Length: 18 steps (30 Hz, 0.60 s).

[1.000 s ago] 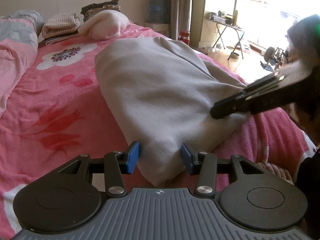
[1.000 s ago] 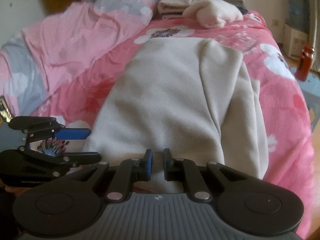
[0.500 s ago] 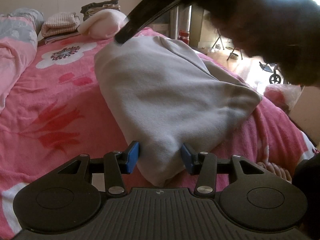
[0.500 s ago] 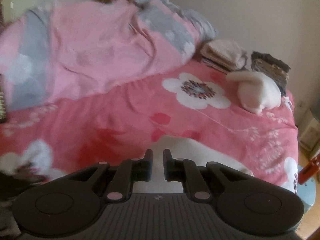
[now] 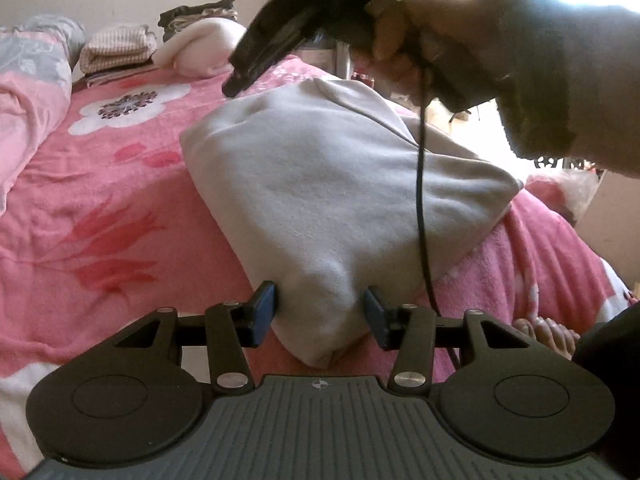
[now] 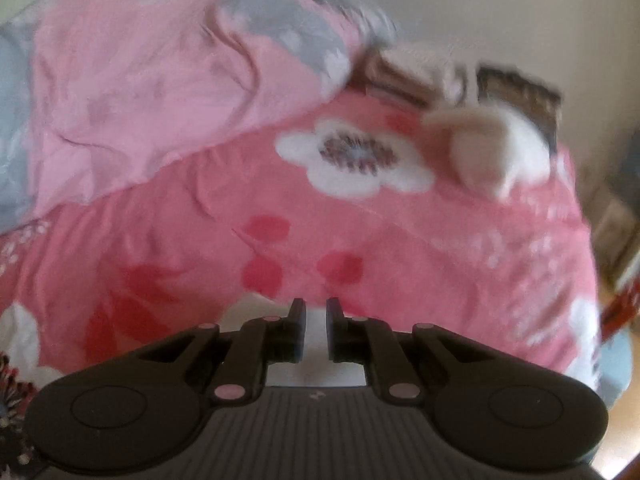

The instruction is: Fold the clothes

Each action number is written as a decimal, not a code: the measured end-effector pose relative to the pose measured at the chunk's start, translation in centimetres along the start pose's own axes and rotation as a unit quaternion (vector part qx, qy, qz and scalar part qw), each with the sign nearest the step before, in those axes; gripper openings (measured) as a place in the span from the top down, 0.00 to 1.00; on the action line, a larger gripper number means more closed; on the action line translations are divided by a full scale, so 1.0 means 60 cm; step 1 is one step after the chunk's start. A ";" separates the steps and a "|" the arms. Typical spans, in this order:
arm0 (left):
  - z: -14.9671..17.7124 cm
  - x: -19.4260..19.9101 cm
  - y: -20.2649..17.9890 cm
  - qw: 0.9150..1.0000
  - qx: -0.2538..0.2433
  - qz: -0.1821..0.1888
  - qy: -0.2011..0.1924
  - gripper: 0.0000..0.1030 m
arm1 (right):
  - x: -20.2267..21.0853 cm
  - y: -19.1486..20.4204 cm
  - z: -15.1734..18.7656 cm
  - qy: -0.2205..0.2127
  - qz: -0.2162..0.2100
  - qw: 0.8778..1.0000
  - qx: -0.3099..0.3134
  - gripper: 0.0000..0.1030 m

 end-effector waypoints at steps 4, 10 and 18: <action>-0.001 0.002 0.006 1.000 0.006 0.006 -0.003 0.53 | -0.068 -0.010 0.040 0.031 0.008 0.999 -0.010 0.93; 0.007 0.005 0.012 1.000 0.018 0.015 -0.010 0.53 | 0.016 -0.005 -0.018 -0.028 -0.015 0.999 -0.013 0.92; 0.007 0.002 0.015 0.999 0.030 0.015 -0.006 0.51 | -0.027 0.050 0.033 -0.002 -0.056 0.998 0.022 0.91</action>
Point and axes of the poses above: each gripper's, at about its wrist camera, not at the fingertips, and x roughly against the way its jaws point, y to its left, z to its underside, the point moved 1 cm from there along -x, roughly the way its jaws point, and after that the axes turned 9 degrees about z, right-handed, at the moved point
